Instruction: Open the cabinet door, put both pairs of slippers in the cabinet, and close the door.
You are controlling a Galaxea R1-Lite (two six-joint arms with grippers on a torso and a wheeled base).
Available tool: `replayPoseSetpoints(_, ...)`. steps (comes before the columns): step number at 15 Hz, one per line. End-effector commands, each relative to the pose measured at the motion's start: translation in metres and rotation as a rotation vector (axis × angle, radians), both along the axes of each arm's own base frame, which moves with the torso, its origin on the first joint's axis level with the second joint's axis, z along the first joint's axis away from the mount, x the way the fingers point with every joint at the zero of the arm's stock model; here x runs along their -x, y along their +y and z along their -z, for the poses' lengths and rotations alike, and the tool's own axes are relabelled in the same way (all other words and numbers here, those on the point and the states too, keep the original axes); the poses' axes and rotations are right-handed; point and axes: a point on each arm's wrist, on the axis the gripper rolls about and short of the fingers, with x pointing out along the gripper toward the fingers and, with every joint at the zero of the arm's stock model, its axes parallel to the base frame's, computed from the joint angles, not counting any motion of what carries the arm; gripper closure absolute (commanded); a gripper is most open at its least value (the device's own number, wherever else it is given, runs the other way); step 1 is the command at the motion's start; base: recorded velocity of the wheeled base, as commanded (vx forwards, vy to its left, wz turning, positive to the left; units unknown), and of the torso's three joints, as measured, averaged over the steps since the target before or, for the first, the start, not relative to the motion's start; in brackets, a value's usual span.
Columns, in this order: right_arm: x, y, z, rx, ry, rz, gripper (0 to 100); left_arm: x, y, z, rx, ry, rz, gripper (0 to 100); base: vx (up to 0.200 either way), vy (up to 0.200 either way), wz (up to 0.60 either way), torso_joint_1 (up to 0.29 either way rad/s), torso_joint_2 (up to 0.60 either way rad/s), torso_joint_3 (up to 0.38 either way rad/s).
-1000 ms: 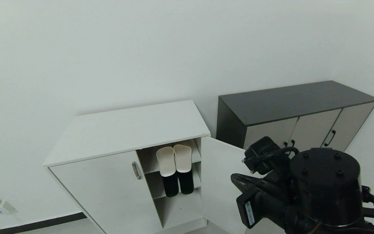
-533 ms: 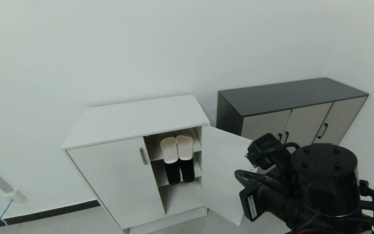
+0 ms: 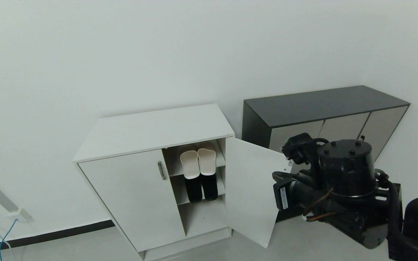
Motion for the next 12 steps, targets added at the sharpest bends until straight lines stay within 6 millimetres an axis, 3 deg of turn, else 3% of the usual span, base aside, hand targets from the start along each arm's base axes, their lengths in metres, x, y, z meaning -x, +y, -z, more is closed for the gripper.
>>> replayPoseSetpoints(1,-0.028,-0.011,0.003,-0.012,0.015,0.047,100,0.000,0.000,0.000,0.001,0.000,-0.001,100,0.000,0.000,0.00,0.000,0.00,0.000)
replayPoseSetpoints(2,-0.032,-0.013,0.003,-0.015,0.015,0.060,100,0.000,0.000,0.000,0.001,0.000,-0.001,100,0.000,0.000,0.00,0.000,0.00,0.000)
replayPoseSetpoints(5,-0.075,-0.043,0.006,-0.055,0.033,0.127,100,0.000,0.000,0.000,0.001,0.000,-0.001,100,0.000,0.000,0.00,0.000,0.00,0.000)
replayPoseSetpoints(12,-0.154,-0.084,0.042,-0.153,0.064,0.225,100,0.000,0.000,0.000,0.001,0.000,-0.001,100,0.000,0.000,0.00,0.000,0.00,0.000)
